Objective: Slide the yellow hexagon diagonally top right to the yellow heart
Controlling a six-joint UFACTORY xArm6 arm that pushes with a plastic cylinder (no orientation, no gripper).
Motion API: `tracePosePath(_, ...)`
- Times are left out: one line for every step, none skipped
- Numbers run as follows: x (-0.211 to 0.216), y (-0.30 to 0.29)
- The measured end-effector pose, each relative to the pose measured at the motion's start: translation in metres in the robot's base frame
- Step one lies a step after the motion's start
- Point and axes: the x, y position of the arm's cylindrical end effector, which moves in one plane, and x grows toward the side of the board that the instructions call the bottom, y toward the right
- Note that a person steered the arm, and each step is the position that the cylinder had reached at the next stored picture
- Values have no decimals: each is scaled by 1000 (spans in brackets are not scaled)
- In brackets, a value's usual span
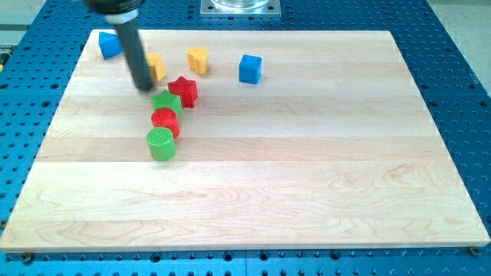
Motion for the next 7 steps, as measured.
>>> tracePosePath(-20, -3)
tracePosePath(-27, -47)
tracePosePath(-62, -19)
tracePosePath(-77, 52)
tracePosePath(-72, 75)
tracePosePath(-42, 74)
tracePosePath(-43, 107)
